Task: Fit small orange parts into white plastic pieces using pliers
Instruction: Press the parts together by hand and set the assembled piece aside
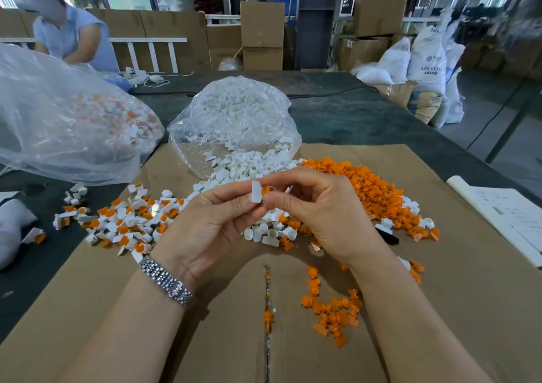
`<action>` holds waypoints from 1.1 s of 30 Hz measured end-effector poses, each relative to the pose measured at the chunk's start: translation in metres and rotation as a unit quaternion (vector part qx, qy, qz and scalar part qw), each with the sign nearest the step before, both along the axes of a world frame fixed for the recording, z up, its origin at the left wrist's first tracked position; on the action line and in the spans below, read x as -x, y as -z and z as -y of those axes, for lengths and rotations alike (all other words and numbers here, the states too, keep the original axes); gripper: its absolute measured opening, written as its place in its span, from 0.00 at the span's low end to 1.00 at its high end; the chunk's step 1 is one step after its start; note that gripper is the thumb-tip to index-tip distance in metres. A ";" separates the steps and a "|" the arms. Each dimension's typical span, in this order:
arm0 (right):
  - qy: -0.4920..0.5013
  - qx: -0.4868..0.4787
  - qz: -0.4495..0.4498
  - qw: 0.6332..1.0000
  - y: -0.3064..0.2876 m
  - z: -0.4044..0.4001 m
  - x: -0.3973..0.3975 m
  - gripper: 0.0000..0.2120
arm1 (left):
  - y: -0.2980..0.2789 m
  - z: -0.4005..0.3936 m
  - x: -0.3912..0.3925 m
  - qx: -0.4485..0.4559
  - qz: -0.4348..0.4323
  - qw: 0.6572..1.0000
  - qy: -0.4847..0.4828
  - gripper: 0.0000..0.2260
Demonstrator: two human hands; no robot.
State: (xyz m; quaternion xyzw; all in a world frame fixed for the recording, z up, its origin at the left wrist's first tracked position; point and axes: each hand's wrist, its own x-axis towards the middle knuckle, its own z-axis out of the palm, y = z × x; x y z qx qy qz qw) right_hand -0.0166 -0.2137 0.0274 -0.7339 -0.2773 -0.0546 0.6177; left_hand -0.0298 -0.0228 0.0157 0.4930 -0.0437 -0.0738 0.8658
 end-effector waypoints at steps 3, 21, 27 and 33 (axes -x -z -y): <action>0.005 0.003 0.008 1.000 -0.001 0.000 0.000 0.10 | 0.001 0.000 0.000 -0.003 0.008 1.000 -0.012 0.12; 0.107 0.105 0.153 0.977 0.007 -0.008 -0.002 0.09 | -0.006 0.004 0.004 -0.075 0.010 0.995 -0.072 0.05; 0.108 0.091 0.153 0.978 0.007 -0.009 0.000 0.13 | -0.005 0.003 0.003 -0.066 0.000 0.993 -0.095 0.02; 0.097 0.080 0.142 0.982 0.008 -0.010 -0.001 0.09 | -0.005 0.002 0.004 -0.087 -0.017 0.992 -0.093 0.05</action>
